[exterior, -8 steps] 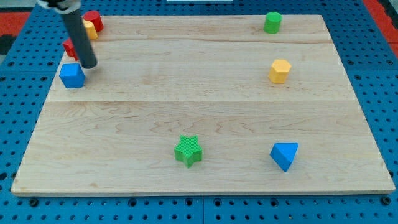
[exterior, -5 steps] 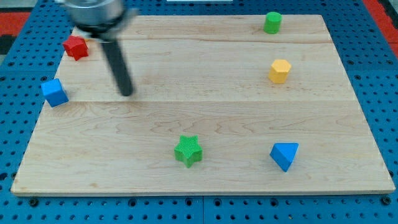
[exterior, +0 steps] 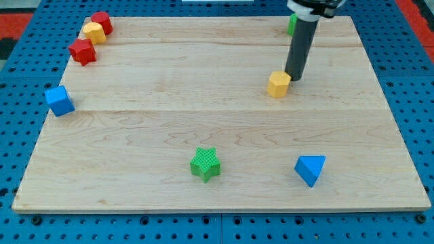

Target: Place the yellow hexagon bottom of the red star

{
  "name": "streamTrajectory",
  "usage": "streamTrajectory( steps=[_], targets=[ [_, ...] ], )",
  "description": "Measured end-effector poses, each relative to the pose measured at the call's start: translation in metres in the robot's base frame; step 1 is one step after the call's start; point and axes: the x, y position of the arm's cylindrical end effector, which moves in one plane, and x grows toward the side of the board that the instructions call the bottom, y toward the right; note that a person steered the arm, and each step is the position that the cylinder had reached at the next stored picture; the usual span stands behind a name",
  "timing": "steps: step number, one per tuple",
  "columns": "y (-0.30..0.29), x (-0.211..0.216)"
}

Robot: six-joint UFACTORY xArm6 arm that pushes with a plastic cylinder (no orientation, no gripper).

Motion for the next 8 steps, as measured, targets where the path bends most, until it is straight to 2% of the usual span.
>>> streamTrajectory(
  steps=[1, 4, 5, 8],
  targets=[
    [0.022, 0.016],
    [-0.192, -0.009],
    [-0.198, -0.029],
    [-0.334, -0.031]
  ],
)
